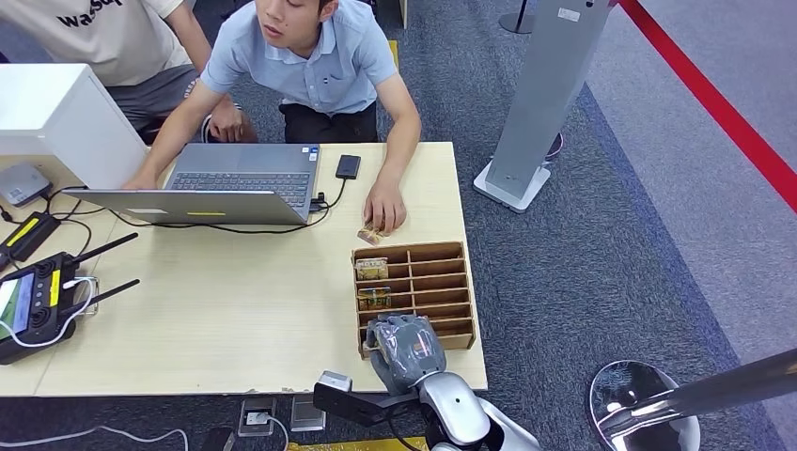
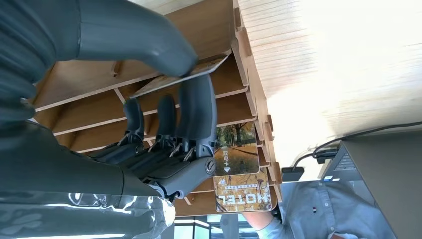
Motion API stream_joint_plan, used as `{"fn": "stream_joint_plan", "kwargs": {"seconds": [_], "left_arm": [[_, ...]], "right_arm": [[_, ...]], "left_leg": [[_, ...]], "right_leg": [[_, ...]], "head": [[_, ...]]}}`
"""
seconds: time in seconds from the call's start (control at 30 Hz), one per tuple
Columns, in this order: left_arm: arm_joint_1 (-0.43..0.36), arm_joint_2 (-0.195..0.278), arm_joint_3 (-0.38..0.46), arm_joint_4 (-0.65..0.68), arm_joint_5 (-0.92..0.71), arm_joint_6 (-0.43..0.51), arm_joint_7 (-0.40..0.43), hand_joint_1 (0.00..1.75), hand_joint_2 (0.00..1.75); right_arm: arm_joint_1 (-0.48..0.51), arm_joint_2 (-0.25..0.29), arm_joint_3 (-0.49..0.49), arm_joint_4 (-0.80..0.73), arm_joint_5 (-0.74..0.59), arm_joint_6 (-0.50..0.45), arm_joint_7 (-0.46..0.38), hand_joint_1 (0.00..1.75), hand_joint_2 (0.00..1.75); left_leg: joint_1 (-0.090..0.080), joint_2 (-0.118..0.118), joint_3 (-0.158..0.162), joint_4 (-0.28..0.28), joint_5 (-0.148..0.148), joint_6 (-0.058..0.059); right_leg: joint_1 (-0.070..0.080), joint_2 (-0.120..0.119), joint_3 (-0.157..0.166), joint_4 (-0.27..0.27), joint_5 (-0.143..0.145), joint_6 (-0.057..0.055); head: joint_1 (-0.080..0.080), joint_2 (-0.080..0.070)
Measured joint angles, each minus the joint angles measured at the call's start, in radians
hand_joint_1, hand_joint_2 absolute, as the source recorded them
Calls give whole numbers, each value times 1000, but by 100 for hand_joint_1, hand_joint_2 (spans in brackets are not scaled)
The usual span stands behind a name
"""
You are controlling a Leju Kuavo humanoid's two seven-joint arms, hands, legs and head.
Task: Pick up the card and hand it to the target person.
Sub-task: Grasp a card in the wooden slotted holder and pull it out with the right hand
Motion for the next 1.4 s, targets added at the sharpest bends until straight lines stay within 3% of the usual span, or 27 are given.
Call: {"fn": "stream_joint_plan", "kwargs": {"seconds": [0.23,0.37,0.5,1.07,1.4], "left_arm": [[1,0,0,0,0,0,-1,0,0],[1,0,0,0,0,0,-1,0,0],[1,0,0,0,-6,9,3,0,175],[2,0,-1,0,-5,35,18,0,175],[22,7,-1,0,18,36,-1,0,175]], "right_arm": [[-2,0,0,0,-1,0,0,135,175],[-3,0,0,0,-3,-2,0,170,175],[-6,0,0,0,-7,-5,1,175,175],[-16,-5,-6,-17,-5,-34,22,175,175],[-100,-108,-89,-283,-261,92,99,175,175]], "left_leg": [[0,0,0,0,0,0],[0,0,0,0,0,0],[0,0,0,0,0,0],[0,0,0,0,0,0],[0,0,1,0,0,0]], "right_leg": [[0,0,0,0,0,0],[0,0,0,0,0,0],[0,0,0,0,0,0],[0,0,0,0,0,0],[0,0,0,0,0,0]], "head": [[0,0],[0,0],[0,0],[0,0],[1,0]]}}
